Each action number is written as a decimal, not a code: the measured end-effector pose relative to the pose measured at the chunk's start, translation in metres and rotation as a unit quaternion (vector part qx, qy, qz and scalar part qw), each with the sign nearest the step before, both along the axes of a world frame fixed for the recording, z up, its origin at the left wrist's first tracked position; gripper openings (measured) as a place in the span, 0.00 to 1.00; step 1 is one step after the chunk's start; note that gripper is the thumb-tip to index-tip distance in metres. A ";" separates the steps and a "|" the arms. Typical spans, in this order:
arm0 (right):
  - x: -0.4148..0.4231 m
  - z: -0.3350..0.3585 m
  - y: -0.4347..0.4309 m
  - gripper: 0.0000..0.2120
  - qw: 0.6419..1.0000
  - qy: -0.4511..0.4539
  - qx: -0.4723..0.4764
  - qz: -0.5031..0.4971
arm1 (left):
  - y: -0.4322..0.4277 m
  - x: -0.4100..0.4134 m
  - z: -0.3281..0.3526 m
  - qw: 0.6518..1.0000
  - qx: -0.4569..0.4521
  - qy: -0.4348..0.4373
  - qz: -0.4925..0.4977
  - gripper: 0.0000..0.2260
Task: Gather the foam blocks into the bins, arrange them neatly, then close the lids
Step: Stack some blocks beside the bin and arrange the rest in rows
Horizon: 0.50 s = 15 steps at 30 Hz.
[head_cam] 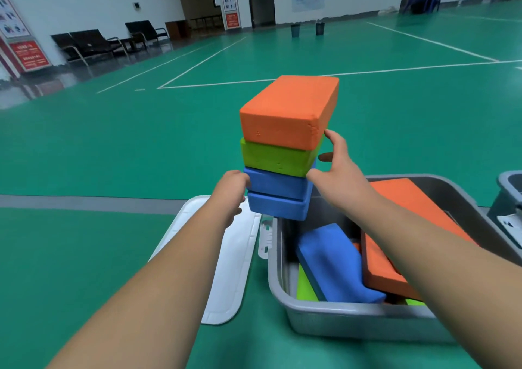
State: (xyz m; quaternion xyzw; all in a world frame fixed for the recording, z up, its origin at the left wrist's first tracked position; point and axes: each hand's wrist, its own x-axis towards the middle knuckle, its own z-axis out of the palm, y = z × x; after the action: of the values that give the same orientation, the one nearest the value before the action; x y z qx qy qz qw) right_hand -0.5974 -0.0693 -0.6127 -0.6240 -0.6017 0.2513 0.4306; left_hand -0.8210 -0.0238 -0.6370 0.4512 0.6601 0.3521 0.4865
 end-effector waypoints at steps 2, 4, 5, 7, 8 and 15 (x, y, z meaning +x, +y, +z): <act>0.000 -0.007 0.001 0.42 1.000 -0.009 -0.014 0.002 | -0.003 0.001 -0.007 0.999 -0.001 0.023 -0.048 0.18; 0.000 -0.015 0.002 0.45 0.999 -0.025 -0.046 0.012 | -0.003 0.003 -0.014 0.997 0.007 0.039 -0.060 0.19; 0.000 -0.019 0.001 0.46 0.997 -0.034 -0.069 0.018 | -0.003 0.004 -0.017 0.997 0.012 0.044 -0.061 0.19; 0.001 -0.027 -0.001 0.47 0.989 -0.052 -0.135 0.029 | 0.001 0.004 -0.022 0.997 0.015 0.052 -0.060 0.20; 0.002 -0.032 -0.002 0.46 0.984 -0.056 -0.164 0.039 | 0.002 0.004 -0.024 0.996 0.014 0.053 -0.063 0.21; -0.017 -0.055 -0.001 0.55 0.968 -0.066 -0.225 0.095 | 0.014 -0.002 -0.034 0.996 0.016 0.040 -0.077 0.23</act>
State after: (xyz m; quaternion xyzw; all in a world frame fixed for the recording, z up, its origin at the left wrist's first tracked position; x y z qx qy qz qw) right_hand -0.6142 -0.0701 -0.6677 -0.6597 -0.6134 0.3783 0.2131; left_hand -0.8230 -0.0097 -0.6712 0.5222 0.6369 0.3053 0.4779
